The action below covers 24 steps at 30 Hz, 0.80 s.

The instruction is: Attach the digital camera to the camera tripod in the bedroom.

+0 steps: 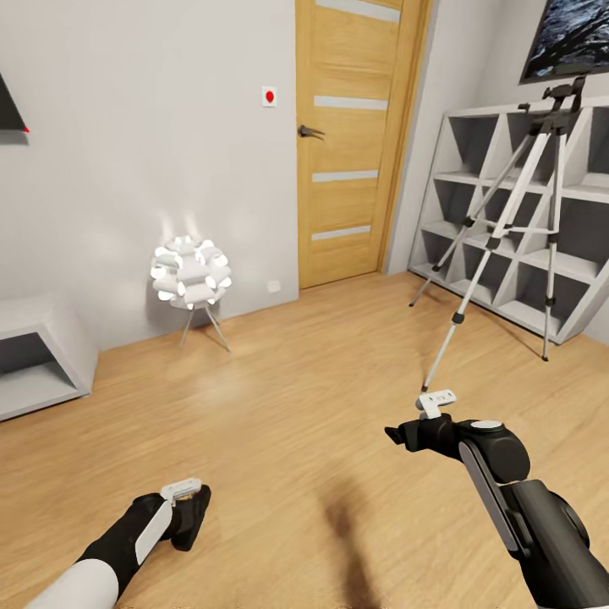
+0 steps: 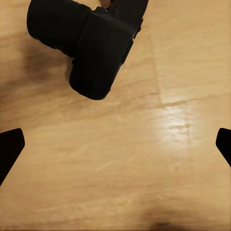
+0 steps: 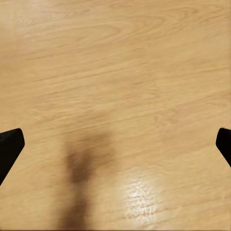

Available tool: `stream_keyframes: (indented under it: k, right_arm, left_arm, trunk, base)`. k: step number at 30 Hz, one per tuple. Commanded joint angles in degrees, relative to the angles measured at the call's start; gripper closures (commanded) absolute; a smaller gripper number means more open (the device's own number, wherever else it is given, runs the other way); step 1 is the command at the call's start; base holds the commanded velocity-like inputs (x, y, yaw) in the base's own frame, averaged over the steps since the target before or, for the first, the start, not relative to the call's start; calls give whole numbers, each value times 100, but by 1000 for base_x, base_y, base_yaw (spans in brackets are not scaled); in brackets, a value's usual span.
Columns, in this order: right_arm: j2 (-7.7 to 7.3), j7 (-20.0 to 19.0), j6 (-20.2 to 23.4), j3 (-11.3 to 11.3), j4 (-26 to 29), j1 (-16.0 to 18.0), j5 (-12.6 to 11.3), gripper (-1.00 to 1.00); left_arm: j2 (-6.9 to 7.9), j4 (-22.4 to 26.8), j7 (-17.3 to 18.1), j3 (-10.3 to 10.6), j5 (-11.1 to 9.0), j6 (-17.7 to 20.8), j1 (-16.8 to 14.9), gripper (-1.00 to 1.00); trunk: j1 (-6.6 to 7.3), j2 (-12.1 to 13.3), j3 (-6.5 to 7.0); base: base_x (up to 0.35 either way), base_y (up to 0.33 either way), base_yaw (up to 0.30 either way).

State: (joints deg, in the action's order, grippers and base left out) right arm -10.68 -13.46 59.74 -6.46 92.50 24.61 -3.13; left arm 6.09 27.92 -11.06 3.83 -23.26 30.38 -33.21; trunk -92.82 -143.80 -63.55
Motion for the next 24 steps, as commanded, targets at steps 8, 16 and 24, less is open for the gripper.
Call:
stream_keyframes:
  k: [8, 16, 24]
  right_arm:
    - [-4, 12, 26, -12, 5, 0, -36, -100]
    - [-4, 10, 26, -13, 5, 0, -37, -100]
    - [-4, 10, 26, -13, 5, 0, -36, -100]
  left_arm:
    - [7, 11, -44, 57, -49, 18, 31, -100]
    - [14, 11, -38, 90, -46, 13, 89, -100]
    - [26, 11, -35, 610, -47, 19, 105, -100]
  trunk:
    - [-6, -7, -72]
    - [-6, -7, -72]
    - [-6, -7, -72]
  base:
    - [0, 0, 0]
    - [54, 0, 0]
    - [278, 0, 0]
